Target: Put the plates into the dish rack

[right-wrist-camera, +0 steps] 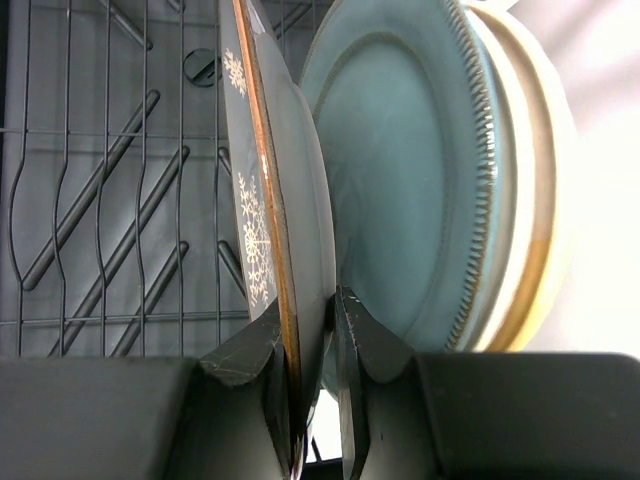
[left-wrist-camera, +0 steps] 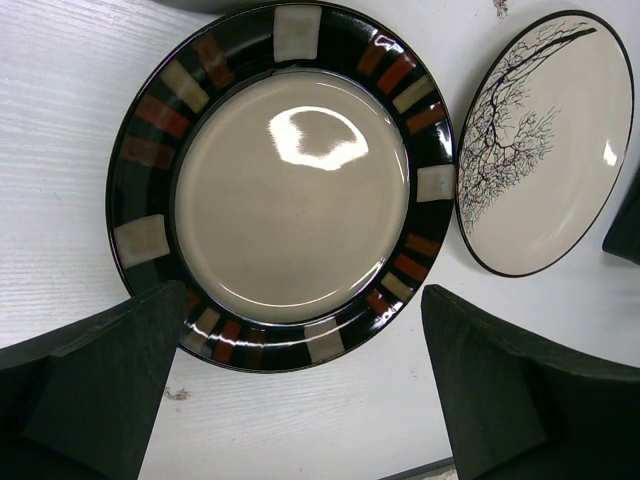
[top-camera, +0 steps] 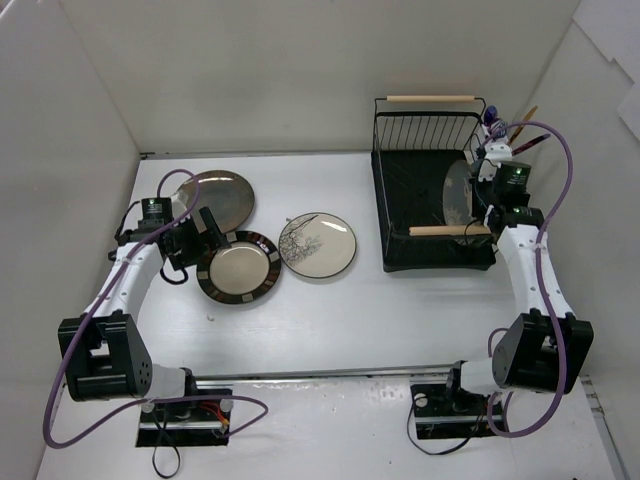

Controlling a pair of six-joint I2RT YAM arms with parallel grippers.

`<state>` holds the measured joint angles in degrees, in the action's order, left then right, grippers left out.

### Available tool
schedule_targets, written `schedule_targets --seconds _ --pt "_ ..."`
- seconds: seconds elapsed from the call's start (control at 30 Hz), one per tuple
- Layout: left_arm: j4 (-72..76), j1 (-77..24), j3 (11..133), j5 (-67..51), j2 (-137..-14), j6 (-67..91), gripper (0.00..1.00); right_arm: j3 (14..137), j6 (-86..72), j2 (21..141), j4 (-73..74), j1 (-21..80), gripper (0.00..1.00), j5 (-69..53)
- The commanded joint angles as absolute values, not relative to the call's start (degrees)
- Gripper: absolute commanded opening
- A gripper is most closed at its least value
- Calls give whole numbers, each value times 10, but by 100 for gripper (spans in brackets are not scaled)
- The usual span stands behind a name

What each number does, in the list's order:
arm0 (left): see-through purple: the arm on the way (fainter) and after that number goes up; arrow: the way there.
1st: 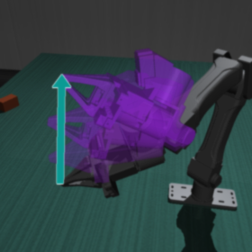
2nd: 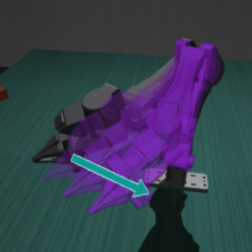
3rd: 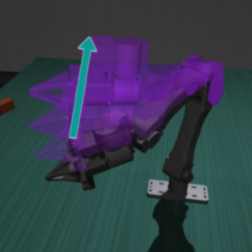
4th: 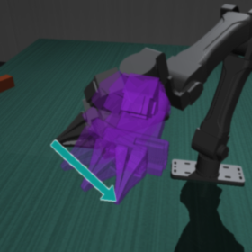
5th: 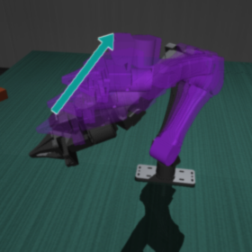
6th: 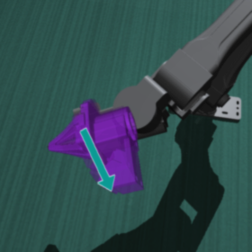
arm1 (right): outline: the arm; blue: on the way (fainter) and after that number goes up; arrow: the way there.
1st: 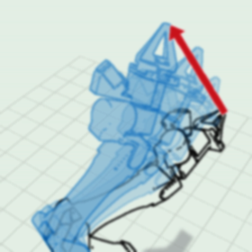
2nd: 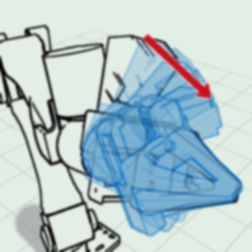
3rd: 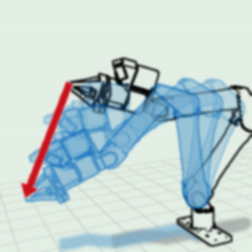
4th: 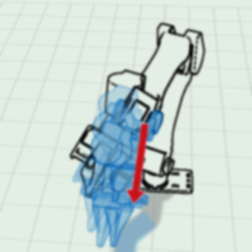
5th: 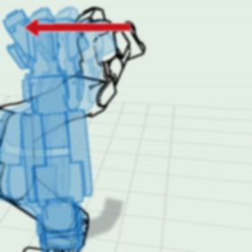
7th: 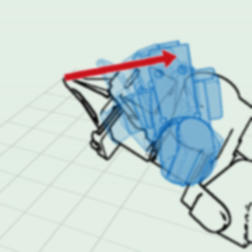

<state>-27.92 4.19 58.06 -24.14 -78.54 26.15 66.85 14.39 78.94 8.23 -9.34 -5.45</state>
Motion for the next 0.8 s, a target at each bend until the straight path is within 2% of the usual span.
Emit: schedule_targets --seconds 0.0,0.27,0.77 --pt "-253 42 604 -247 -780 255 98 701 142 734 -18 -97 0 -26" --pt "-252 42 605 -250 -780 255 98 700 142 704 -28 -96 0 -3" --pt "-253 42 604 -248 -779 254 98 677 145 739 -27 -96 0 -22"
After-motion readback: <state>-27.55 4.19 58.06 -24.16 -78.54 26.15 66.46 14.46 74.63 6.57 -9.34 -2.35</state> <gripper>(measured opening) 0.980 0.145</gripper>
